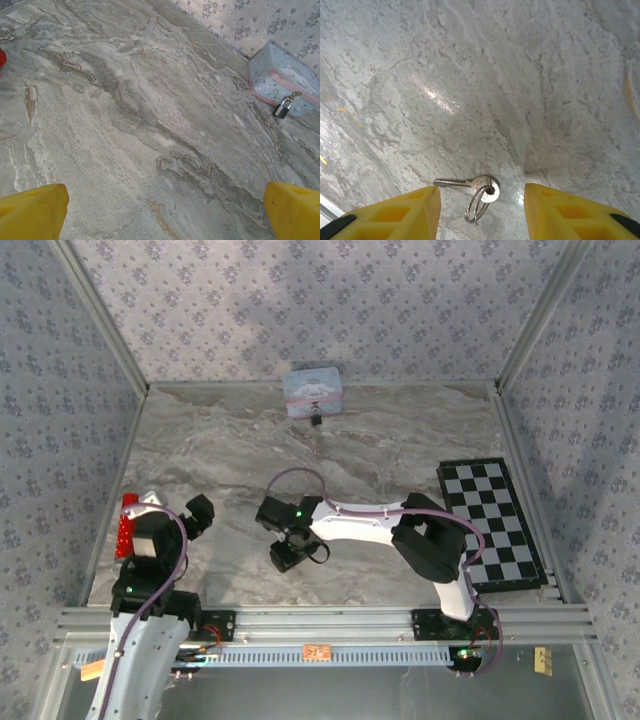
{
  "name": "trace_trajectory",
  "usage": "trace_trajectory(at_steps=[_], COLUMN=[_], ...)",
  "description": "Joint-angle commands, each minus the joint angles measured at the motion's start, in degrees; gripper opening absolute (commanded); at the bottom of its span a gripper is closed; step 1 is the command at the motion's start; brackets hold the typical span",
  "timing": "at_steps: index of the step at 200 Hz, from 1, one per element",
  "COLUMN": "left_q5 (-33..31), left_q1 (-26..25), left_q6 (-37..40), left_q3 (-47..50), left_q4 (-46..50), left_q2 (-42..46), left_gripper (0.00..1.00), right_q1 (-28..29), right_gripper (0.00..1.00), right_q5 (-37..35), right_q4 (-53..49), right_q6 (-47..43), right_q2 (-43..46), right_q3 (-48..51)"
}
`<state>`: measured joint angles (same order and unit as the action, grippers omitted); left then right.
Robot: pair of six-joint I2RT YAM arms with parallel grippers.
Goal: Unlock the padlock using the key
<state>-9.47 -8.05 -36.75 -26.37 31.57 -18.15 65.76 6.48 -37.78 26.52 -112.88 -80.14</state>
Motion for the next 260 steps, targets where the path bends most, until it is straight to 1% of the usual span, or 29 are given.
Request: trace_trajectory(at_steps=[1,23,54,87,113,132,148,183,199,215,229,244,247,260], left_q5=[0.68,0.64,0.74,0.87,1.02,1.37,1.56,2.54,4.14,6.76,9.95,13.93,14.73,18.18], left_q1=[-0.24,-0.22,-0.23,-0.15,-0.23,-0.19,-0.18,-0.23,-0.23,-0.23,-0.23,-0.23,-0.22,-0.75], left_q6=[-0.52,-0.36,-0.75,-0.86,-1.04,-1.10,-1.29,-1.45,-1.38,-1.19,-0.89,-0.45,-0.38,-0.16], left_q3=[0.22,0.27,0.69,0.79,0.88,0.93,0.97,0.77,0.63,0.36,-0.04,-0.53,-0.71,-1.37], left_q4=[0.39,0.50,0.11,0.07,-0.21,-0.49,-0.72,-1.57,-2.75,-4.65,-6.70,-9.29,-9.65,-12.05], left_q2=[0.31,0.27,0.31,0.31,0.10,-0.21,-0.69,-2.85,-4.90,-7.54,-10.04,-12.96,-13.47,-16.25], left_gripper=[1.00,1.00,1.00,1.00,1.00,1.00,1.00,1.00,1.00,1.00,1.00,1.00,1.00,1.00], right_q1=[0.39,0.98,1.39,1.57,1.47,1.23,0.85,-0.34,-1.64,-3.19,-4.84,-6.72,-7.10,-9.10], right_gripper=[0.46,0.44,0.38,0.32,0.25,0.18,0.12,0.06,0.04,0.02,0.00,0.00,0.00,0.00], right_q5=[0.17,-1.08,-0.59,-2.58,-1.90,-1.24,0.71,2.49,3.57,4.16,4.41,4.30,4.29,3.69], right_q4=[-1.97,-3.32,-3.39,-5.12,-4.65,-3.24,-1.58,1.10,3.07,7.15,9.49,11.77,12.20,13.93], right_q6=[1.42,1.36,1.17,1.02,1.24,1.51,1.60,1.76,2.59,3.42,4.42,6.14,6.57,8.73], right_q2=[0.56,-0.47,-2.10,-3.67,-4.37,-4.07,-3.35,-0.47,2.40,5.72,8.79,12.03,12.49,15.31], right_q3=[0.21,-0.48,-1.16,-1.83,-1.44,-0.91,-0.04,2.23,4.56,7.29,9.74,11.32,13.21,15.42])
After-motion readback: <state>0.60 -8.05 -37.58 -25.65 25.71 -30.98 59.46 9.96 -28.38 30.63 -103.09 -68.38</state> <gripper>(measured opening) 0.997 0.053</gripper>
